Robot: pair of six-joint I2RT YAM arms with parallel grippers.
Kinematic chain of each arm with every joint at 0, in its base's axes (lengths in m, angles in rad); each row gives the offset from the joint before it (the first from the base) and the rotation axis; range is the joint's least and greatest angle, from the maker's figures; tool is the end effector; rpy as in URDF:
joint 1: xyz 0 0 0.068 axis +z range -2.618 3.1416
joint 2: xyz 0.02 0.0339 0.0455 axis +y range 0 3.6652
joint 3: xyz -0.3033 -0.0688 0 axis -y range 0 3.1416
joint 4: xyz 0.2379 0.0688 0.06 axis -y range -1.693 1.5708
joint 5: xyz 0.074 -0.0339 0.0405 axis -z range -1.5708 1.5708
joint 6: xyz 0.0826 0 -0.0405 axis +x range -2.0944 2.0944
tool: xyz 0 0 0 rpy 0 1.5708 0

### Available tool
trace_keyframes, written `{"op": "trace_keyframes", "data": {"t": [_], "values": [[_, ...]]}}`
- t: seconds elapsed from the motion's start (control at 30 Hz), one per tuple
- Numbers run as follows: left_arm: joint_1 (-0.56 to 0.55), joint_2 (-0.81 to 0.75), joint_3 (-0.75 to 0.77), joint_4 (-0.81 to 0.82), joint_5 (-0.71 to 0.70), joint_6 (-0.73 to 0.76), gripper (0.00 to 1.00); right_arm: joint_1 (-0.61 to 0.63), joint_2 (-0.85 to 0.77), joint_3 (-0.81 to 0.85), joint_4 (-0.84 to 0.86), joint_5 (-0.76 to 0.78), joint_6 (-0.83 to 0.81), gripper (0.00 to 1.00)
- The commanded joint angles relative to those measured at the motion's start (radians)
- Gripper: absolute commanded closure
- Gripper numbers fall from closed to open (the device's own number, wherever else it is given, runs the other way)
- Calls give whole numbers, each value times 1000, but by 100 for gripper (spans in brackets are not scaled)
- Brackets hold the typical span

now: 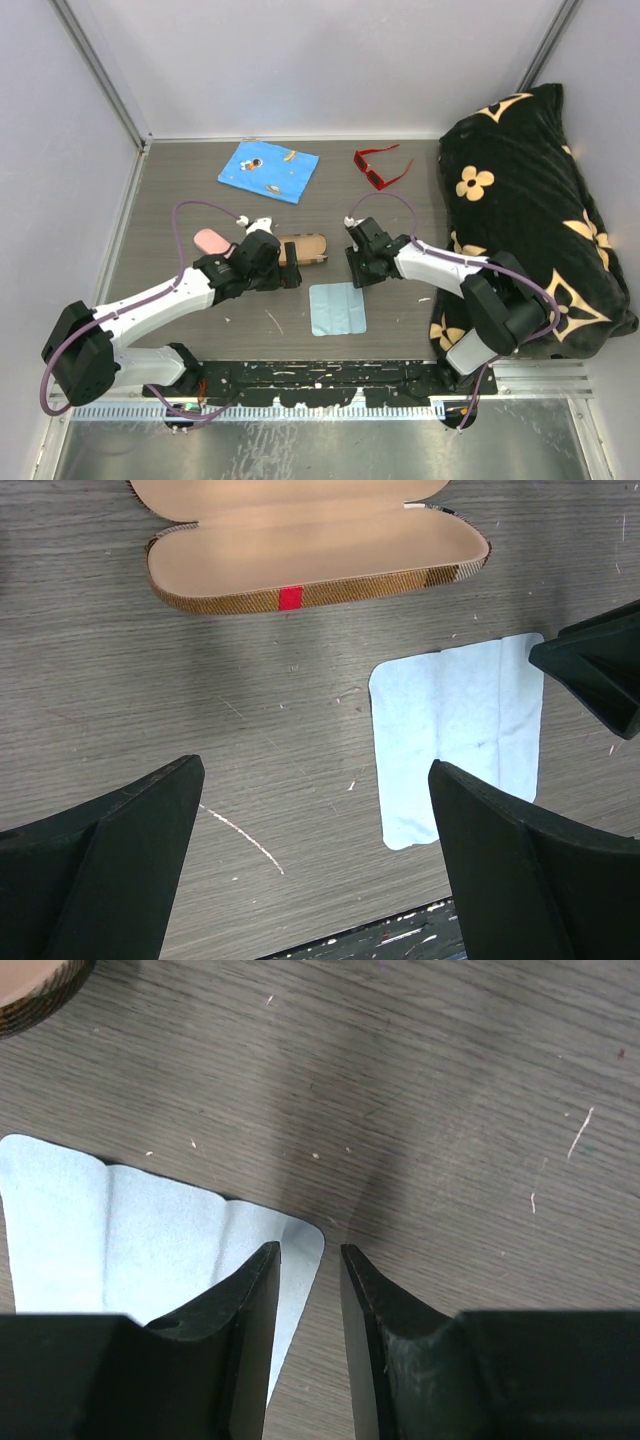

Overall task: Organize the sunglasses
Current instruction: Fold the glasses cleaning cloth at the center of the board.

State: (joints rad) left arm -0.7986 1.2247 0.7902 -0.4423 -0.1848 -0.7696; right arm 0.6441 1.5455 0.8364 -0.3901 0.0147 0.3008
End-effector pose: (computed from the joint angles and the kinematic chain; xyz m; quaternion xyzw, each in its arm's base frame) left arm 0.1905 -0.1738 0.2338 -0.0178 0.9367 -0.1777 0.3010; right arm 0.2431 0.1810 0.1678 -0.1644 0.9583 0.0999 0.2113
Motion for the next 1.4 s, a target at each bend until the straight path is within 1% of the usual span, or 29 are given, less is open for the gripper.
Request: {"op": "trace_keyframes", "data": {"t": [0.0,0.27,0.5,0.6,0.8,0.97,1.03,1.13,1.27,1.37], "values": [[-1,-12,4,53,-10,3,3,3,22,43,17,12,-18,64],[-1,-17,5,49,-14,15,1,10,65,63,-21,48,-35,67],[-1,-26,1,43,-30,11,1,56,101,103,-103,96,-42,67],[-1,-22,4,35,-36,10,1,80,124,112,-135,119,-38,69],[-2,-21,-7,52,-39,13,2,89,142,65,-114,102,-11,85],[-1,-13,-16,110,0,30,2,79,120,26,-58,67,4,99],[-2,7,-4,112,5,36,2,70,99,16,-34,53,4,99],[-2,81,37,80,-6,39,3,59,65,6,-16,47,3,100],[-31,169,99,67,-14,48,4,44,-2,-14,9,44,3,99],[-53,235,141,66,-18,43,8,34,-46,-19,22,32,4,99]]}}
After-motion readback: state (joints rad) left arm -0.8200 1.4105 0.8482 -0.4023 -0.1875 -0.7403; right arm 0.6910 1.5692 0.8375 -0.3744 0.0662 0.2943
